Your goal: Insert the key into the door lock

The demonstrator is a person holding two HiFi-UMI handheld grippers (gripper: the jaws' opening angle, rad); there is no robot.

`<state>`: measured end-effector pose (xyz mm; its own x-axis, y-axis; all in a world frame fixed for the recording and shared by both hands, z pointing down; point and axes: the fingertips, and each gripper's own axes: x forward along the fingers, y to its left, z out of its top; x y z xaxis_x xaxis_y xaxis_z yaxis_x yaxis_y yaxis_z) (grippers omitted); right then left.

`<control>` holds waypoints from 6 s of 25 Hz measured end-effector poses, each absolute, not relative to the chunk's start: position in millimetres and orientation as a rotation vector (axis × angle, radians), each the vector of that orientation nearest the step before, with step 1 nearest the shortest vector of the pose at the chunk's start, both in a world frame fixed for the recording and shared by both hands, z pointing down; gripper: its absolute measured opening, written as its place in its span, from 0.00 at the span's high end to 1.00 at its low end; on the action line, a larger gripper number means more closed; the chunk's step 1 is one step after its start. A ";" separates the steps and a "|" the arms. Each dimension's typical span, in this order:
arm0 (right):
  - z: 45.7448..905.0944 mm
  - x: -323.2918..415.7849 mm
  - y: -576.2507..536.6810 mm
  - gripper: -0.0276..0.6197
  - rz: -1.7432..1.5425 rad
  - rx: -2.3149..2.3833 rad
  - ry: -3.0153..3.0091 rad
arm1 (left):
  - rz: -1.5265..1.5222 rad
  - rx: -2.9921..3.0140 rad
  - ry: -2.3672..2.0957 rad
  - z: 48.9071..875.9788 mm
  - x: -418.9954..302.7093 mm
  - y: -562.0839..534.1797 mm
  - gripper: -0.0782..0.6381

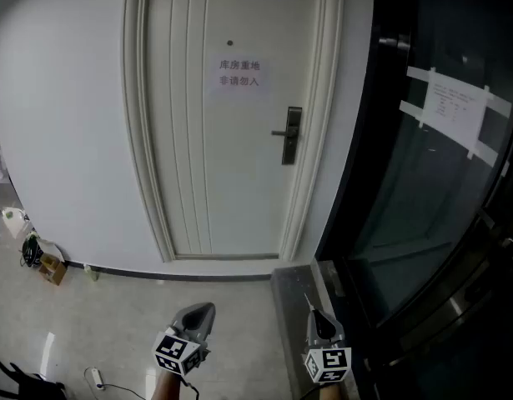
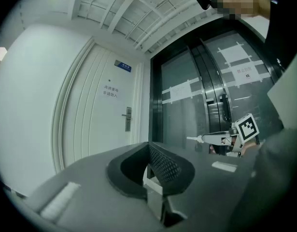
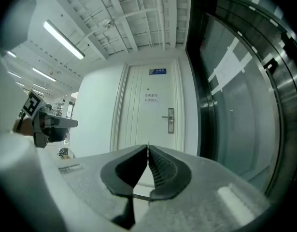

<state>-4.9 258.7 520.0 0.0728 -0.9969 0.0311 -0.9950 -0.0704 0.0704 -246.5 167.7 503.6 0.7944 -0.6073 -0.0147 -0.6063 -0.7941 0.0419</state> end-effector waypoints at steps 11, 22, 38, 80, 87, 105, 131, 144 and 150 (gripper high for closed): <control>509.5 16.8 255.1 0.94 -0.073 2.279 -2.108 | -0.047 2.961 -0.969 499.2 -219.5 161.2 0.89; 506.8 48.3 254.8 0.94 -0.110 2.263 -2.133 | -0.035 2.977 -0.985 500.3 -185.6 158.1 0.89; 520.4 111.2 249.8 0.94 -0.066 2.297 -2.110 | 0.026 2.998 -0.927 511.9 -117.9 144.6 0.89; 501.6 177.6 -63.3 0.94 -0.133 2.325 -2.018 | -0.032 3.026 -0.812 502.5 -33.9 -186.3 0.89; 502.9 195.3 -93.8 0.94 -0.124 2.314 -1.997 | -0.022 2.996 -0.839 509.8 -31.1 -216.7 0.89; 487.5 262.5 -231.0 0.94 -0.197 2.198 -2.065 | -0.012 2.937 -0.975 511.2 15.9 -328.3 0.89; 409.3 280.5 -368.4 0.94 -0.796 1.810 -1.890 | -0.030 2.891 -1.111 513.6 49.1 -387.2 0.89; 403.5 272.2 -412.0 0.94 -0.978 1.594 -1.662 | -0.033 2.879 -1.157 512.8 51.2 -397.7 0.89; 414.4 272.0 -429.5 0.94 -1.010 1.527 -1.571 | -0.034 2.865 -1.182 514.8 50.1 -402.9 0.89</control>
<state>272.0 -429.5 414.4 -0.0460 -0.9985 -0.0285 -0.4404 -0.0053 0.8978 50.1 -402.9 514.8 0.7092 -0.7050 -0.0041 -0.7041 -0.7085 0.0475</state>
